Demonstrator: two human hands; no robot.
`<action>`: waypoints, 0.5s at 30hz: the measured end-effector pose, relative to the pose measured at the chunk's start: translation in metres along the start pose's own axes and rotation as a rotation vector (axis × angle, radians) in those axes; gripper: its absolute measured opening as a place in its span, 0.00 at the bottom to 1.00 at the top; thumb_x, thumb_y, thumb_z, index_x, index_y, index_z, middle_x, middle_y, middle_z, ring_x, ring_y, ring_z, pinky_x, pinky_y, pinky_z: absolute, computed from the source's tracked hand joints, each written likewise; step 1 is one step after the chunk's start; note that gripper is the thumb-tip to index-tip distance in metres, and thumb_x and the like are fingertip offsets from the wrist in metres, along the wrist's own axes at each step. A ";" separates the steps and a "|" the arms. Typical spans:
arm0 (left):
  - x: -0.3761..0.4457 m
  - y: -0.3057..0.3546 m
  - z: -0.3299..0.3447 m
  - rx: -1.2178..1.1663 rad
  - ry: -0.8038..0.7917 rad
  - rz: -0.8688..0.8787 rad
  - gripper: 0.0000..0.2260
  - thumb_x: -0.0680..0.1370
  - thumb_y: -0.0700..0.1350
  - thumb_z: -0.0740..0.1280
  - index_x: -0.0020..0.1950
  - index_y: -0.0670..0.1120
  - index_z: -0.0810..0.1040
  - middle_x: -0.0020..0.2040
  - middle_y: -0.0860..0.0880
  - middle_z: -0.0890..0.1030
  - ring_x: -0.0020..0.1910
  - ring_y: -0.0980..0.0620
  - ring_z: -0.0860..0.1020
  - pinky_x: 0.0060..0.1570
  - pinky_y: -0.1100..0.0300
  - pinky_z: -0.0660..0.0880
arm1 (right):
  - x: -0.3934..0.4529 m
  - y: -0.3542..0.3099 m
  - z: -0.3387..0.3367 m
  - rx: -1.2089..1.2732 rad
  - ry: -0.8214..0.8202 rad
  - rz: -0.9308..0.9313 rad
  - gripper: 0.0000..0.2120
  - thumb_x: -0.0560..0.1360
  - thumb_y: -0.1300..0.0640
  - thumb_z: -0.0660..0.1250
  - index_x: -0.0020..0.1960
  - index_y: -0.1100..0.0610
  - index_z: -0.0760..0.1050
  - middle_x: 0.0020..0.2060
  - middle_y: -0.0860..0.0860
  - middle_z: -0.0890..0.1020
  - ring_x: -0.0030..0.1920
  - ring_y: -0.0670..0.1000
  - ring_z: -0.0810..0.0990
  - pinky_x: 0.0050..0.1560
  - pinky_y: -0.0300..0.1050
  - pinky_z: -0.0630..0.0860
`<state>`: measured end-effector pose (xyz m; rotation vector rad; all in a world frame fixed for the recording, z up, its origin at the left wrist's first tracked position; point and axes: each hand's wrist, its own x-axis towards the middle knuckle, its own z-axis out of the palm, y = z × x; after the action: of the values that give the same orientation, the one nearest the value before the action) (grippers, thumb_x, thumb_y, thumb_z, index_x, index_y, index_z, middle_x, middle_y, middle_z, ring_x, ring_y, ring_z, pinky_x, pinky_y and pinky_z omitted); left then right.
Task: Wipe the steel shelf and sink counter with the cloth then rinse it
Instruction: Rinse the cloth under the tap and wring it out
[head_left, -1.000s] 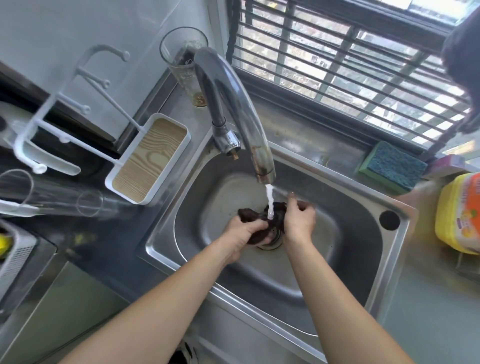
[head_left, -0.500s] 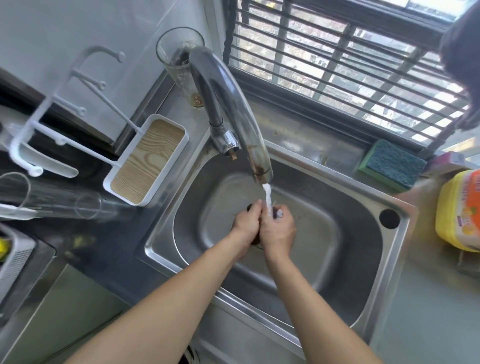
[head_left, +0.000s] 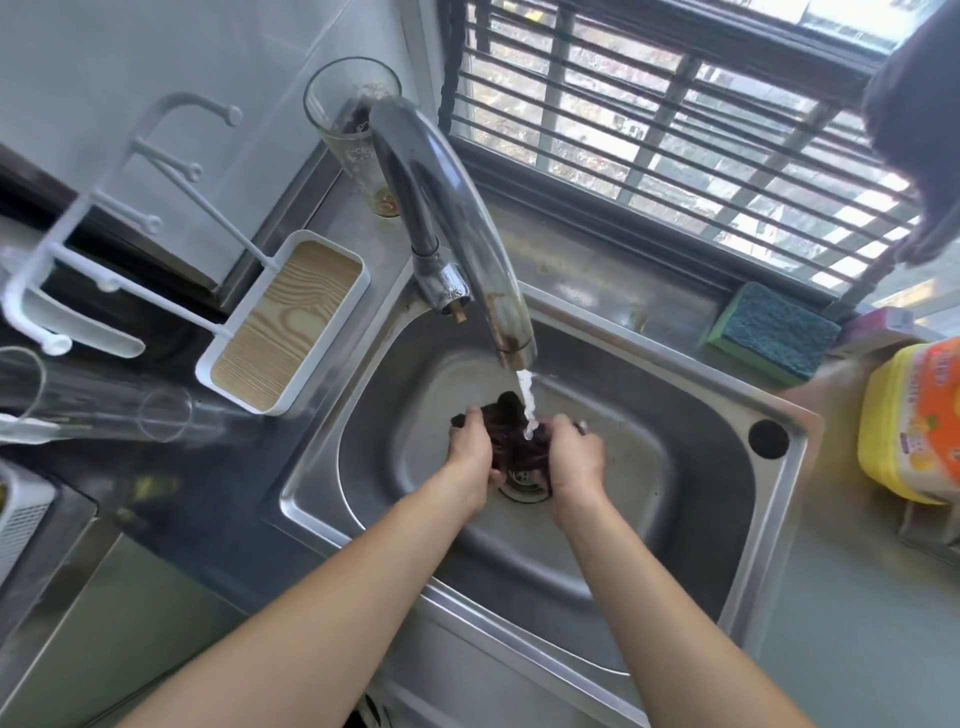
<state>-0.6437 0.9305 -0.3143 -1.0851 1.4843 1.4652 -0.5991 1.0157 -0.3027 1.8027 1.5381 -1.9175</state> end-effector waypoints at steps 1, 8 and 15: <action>-0.002 0.001 0.004 0.016 -0.035 0.007 0.21 0.82 0.62 0.57 0.55 0.46 0.79 0.48 0.46 0.83 0.38 0.48 0.80 0.25 0.63 0.73 | -0.007 0.006 0.006 -0.052 -0.054 -0.040 0.09 0.71 0.52 0.64 0.40 0.55 0.81 0.41 0.56 0.86 0.48 0.62 0.84 0.54 0.62 0.81; -0.015 -0.010 0.008 0.145 -0.159 0.105 0.21 0.79 0.52 0.61 0.31 0.48 0.84 0.32 0.51 0.84 0.29 0.53 0.81 0.29 0.64 0.74 | -0.015 0.006 0.012 -0.318 0.177 -0.293 0.17 0.75 0.45 0.67 0.35 0.56 0.72 0.29 0.48 0.77 0.44 0.61 0.80 0.40 0.46 0.64; -0.025 -0.017 0.001 0.309 -0.233 0.230 0.21 0.83 0.52 0.54 0.35 0.47 0.75 0.23 0.54 0.75 0.18 0.56 0.72 0.19 0.70 0.62 | 0.011 -0.020 0.000 -0.208 0.321 -0.051 0.16 0.76 0.45 0.64 0.45 0.58 0.80 0.51 0.62 0.85 0.54 0.64 0.81 0.56 0.50 0.75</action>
<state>-0.6193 0.9334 -0.2963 -0.5540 1.6385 1.4003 -0.6152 1.0313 -0.3000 2.0674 1.8168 -1.4708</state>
